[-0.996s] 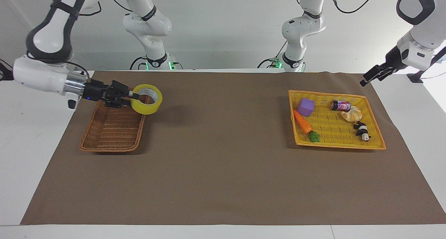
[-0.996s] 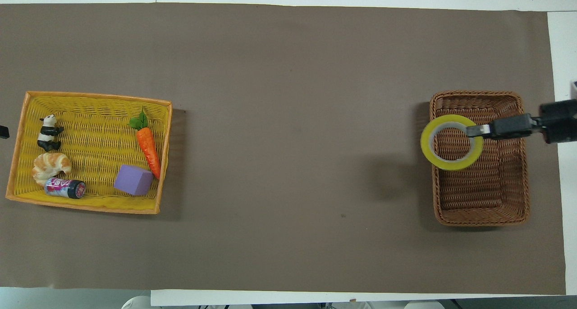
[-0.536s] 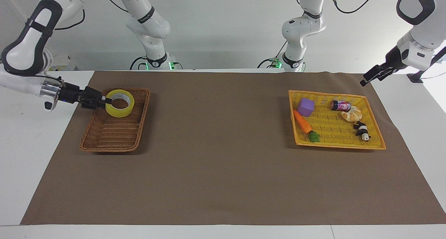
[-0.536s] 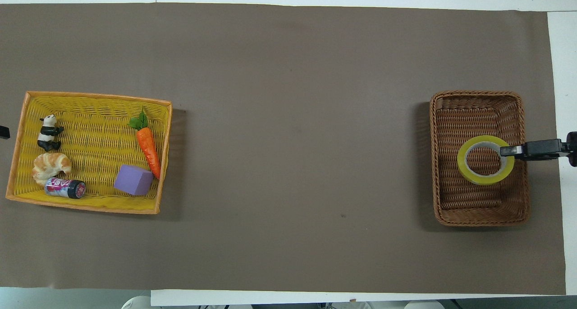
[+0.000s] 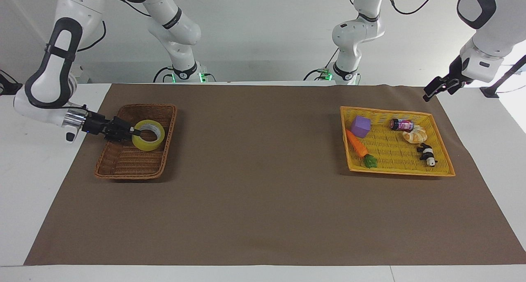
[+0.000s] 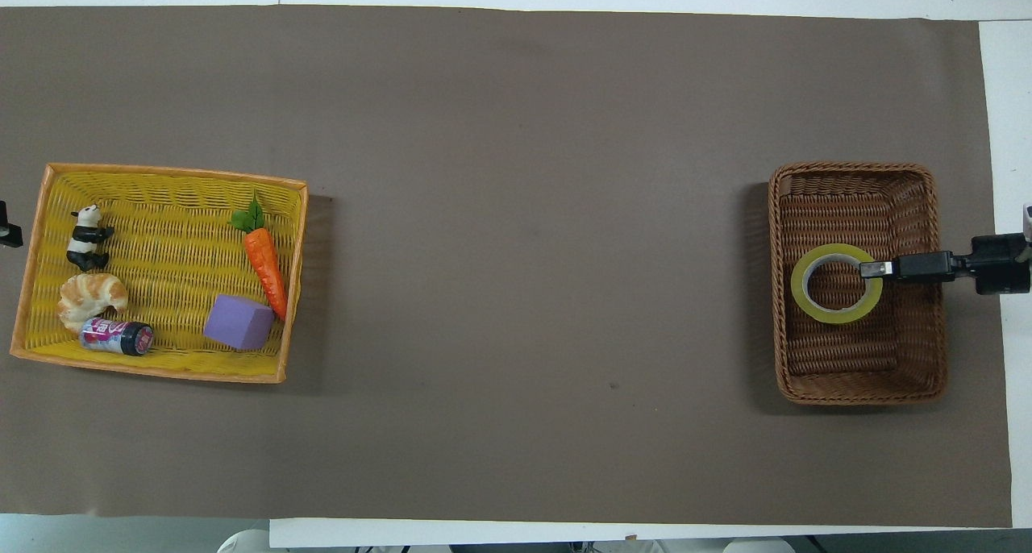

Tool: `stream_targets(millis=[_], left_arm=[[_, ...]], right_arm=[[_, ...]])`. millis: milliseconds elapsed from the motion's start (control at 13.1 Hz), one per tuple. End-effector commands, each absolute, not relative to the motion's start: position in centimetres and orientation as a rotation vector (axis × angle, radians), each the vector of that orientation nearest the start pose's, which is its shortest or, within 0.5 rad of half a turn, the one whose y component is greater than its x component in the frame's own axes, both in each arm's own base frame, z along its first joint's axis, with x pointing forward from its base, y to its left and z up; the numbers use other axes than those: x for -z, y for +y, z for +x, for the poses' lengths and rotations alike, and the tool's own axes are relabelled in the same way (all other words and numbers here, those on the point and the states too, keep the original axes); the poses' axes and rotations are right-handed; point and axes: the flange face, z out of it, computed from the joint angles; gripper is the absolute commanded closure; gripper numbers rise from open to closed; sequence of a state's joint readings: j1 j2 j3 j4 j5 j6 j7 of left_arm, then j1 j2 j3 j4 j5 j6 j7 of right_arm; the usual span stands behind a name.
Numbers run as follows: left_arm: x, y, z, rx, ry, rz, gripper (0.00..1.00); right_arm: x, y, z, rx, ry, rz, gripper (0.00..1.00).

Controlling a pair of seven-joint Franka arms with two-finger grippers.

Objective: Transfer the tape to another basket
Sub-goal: 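Lower the tape into the wicker basket and open the right gripper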

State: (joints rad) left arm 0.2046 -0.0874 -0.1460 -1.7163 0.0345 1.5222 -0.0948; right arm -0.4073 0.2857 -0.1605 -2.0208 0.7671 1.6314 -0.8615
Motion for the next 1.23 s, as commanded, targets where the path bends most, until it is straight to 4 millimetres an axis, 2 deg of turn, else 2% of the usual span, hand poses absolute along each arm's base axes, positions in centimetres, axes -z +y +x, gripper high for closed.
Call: stream_targets(millis=[0,77,230,306,536,690,843,996,1073,1149], left_arm=[[-61.1,3.1,52.2,-0.197,-0.219,-3.059,0.00],[-61.3,2.4,52.4,-0.194,-0.194,-3.061,0.00],[-61.4,3.8,52.2,-0.212,-0.231,-3.073,0.00],[-61.4,3.7,52.2,-0.214,-0.227,-3.072,0.00],[-61.6,3.4,52.1,-0.216,-0.221,-3.121,0.00],[-62.0,3.3,52.4,-0.200,-0.219,-3.131,0.00],[-61.7,2.4,52.5,-0.202,-0.157,-3.127,0.00],[-61.0,0.9,52.3,-0.219,-0.090,-3.126,0.00],[-60.6,0.9,52.2,-0.228,-0.092,-3.125,0.00],[-60.8,0.8,52.2,-0.217,-0.094,-3.127,0.00]], right_arm=[[-30.6,-22.1,48.0,-0.028,0.012,-2.231,0.00],[-30.5,-22.2,48.0,-0.037,0.005,-2.240,0.00],[-30.6,-22.3,48.0,-0.053,-0.021,-2.261,0.00],[-31.0,-22.6,48.2,-0.052,-0.041,-2.277,0.00],[-33.5,-23.0,49.3,-0.037,-0.222,-2.364,0.00],[-36.6,-22.4,49.3,-0.040,-0.304,-2.432,0.00],[-40.5,-19.9,50.2,-0.073,-0.476,-2.531,0.00],[-46.1,-15.7,52.8,-0.091,-0.670,-2.660,0.00],[-49.1,-13.2,54.3,-0.116,-0.667,-2.752,0.00],[-50.9,-11.8,54.8,-0.157,-0.612,-2.814,0.00]])
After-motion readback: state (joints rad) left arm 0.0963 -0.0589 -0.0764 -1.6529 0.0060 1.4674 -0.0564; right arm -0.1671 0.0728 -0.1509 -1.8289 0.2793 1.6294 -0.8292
